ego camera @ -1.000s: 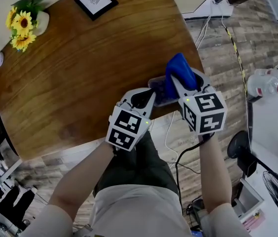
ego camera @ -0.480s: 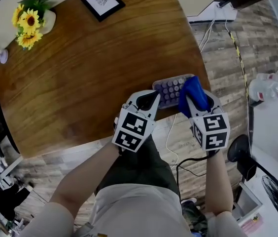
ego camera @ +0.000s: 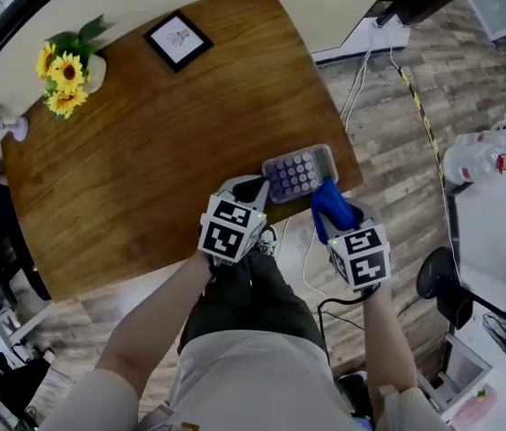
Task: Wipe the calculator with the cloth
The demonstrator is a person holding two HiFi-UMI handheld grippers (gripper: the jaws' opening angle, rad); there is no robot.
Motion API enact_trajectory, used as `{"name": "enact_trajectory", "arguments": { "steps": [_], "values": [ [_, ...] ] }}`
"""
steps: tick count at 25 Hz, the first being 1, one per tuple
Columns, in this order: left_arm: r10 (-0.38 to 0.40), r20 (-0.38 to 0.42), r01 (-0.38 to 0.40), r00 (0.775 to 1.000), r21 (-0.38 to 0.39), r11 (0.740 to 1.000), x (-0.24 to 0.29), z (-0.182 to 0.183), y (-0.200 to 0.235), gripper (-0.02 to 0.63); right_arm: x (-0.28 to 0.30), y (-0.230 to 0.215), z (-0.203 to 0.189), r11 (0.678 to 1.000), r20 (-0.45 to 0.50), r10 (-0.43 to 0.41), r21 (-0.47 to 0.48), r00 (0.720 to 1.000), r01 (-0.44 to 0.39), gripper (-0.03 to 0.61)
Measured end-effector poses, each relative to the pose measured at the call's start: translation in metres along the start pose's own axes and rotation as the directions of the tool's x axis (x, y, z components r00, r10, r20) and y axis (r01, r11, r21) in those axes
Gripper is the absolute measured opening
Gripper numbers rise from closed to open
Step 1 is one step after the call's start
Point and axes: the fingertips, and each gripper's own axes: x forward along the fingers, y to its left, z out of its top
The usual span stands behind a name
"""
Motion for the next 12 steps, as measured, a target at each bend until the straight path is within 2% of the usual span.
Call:
{"name": "enact_trajectory", "arguments": {
  "steps": [4,12],
  "values": [
    [0.019,-0.011,-0.019,1.000,-0.008,1.000,-0.029,0.014,-0.001,0.002,-0.031,0.008,0.033,1.000,0.086,-0.005,-0.004,0.996,0.005,0.149],
    [0.064,0.081,-0.070,0.995,0.076,0.995,-0.094,0.075,-0.022,0.002,-0.108,0.021,0.108,0.998,0.270,-0.003,-0.054,0.963,0.019,0.152]
  ]
}}
